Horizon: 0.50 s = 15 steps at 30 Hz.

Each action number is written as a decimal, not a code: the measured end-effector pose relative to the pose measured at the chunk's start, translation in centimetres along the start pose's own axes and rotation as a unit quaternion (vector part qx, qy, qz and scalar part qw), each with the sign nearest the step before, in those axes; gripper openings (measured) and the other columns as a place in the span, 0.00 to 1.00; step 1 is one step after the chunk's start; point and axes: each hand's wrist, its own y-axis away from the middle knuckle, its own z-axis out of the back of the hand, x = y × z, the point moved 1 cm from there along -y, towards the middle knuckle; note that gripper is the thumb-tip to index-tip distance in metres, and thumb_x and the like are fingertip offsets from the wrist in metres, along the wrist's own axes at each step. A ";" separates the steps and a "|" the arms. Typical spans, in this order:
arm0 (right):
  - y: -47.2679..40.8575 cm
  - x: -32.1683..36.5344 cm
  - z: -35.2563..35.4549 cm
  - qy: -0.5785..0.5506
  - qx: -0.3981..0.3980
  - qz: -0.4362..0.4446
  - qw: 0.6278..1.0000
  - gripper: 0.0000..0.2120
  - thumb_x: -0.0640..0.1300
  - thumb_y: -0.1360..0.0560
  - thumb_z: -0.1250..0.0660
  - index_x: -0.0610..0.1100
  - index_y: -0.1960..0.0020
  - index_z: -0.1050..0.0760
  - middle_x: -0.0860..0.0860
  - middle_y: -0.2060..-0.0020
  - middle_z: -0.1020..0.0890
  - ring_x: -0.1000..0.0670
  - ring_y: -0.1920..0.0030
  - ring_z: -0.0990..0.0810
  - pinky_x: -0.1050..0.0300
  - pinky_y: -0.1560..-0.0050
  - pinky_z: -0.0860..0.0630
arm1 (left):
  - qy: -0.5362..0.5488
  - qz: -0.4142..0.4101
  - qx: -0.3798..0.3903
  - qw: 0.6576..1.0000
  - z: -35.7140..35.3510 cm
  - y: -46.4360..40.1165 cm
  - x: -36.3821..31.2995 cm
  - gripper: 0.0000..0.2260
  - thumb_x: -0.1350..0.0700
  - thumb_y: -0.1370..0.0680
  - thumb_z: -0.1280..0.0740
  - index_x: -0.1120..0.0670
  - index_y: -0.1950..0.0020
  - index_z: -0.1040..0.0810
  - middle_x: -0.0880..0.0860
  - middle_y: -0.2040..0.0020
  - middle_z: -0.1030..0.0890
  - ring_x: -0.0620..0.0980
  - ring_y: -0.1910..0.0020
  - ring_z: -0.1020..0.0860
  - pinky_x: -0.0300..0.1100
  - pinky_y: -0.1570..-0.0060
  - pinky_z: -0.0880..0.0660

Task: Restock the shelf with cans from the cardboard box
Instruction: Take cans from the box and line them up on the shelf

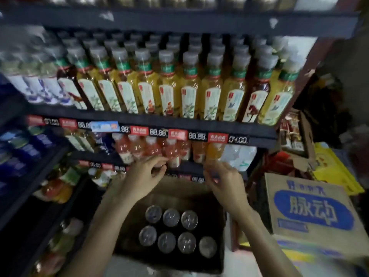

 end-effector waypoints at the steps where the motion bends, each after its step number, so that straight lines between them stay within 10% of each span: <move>1: 1.0 -0.2 -2.2 0.020 0.043 -0.024 0.999 0.10 0.42 0.28 0.32 0.44 0.47 0.23 0.46 0.54 0.18 0.42 0.54 0.19 0.50 0.60 0.23 | 0.003 0.025 0.018 1.000 -0.7 1.6 1.8 0.09 0.55 0.24 0.33 0.51 0.44 0.20 0.45 0.50 0.19 0.42 0.51 0.21 0.32 0.54 0.28; 7: 6.5 -1.3 -12.6 0.135 0.240 -0.093 0.957 0.16 0.44 0.26 0.36 0.44 0.39 0.27 0.46 0.45 0.22 0.42 0.42 0.25 0.49 0.45 0.26 | 0.068 0.154 0.152 0.974 -6.0 8.5 11.0 0.14 0.57 0.25 0.30 0.54 0.40 0.23 0.49 0.45 0.19 0.47 0.45 0.22 0.34 0.48 0.28; 15: 10.3 -2.8 -18.6 0.159 0.287 -0.301 0.895 0.35 0.51 0.27 0.32 0.47 0.27 0.46 0.40 0.29 0.39 0.36 0.34 0.33 0.44 0.41 0.28 | 0.101 0.218 0.250 0.938 -13.0 10.2 13.3 0.34 0.48 0.29 0.28 0.50 0.27 0.40 0.55 0.31 0.34 0.53 0.33 0.32 0.42 0.40 0.32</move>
